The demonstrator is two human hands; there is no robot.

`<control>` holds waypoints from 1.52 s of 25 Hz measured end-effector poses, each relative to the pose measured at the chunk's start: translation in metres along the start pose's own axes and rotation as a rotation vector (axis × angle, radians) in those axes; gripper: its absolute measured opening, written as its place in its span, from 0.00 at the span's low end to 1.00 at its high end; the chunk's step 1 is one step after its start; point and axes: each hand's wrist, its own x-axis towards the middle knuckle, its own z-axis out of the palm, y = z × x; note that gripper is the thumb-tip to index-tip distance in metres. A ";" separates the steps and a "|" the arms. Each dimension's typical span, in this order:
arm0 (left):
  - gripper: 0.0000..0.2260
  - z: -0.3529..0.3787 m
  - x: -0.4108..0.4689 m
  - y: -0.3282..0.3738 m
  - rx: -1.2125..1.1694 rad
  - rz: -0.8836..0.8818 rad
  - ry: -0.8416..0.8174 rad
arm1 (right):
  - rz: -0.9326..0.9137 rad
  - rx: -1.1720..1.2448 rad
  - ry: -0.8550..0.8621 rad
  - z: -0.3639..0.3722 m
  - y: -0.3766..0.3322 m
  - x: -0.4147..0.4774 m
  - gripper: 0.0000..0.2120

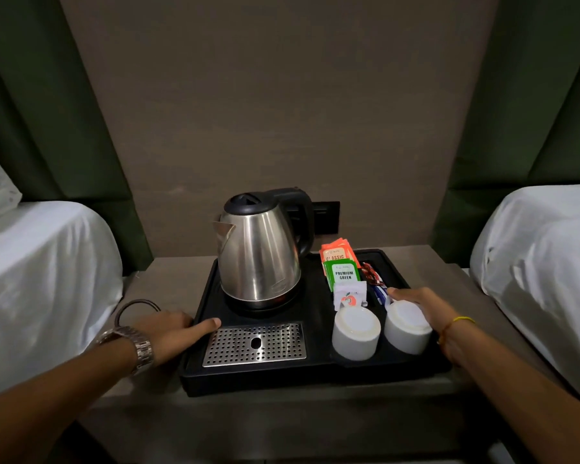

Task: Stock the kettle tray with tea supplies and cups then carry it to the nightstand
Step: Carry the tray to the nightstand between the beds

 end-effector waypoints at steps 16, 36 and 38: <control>0.30 0.010 0.023 -0.014 0.095 0.152 0.246 | -0.097 0.193 0.274 0.015 0.008 -0.022 0.15; 0.36 0.021 -0.001 0.008 -0.283 0.038 0.091 | -0.492 -0.143 0.122 0.009 0.042 -0.024 0.49; 0.33 0.021 -0.002 0.009 -0.495 -0.023 0.071 | -0.532 -0.162 0.141 0.010 0.047 -0.021 0.47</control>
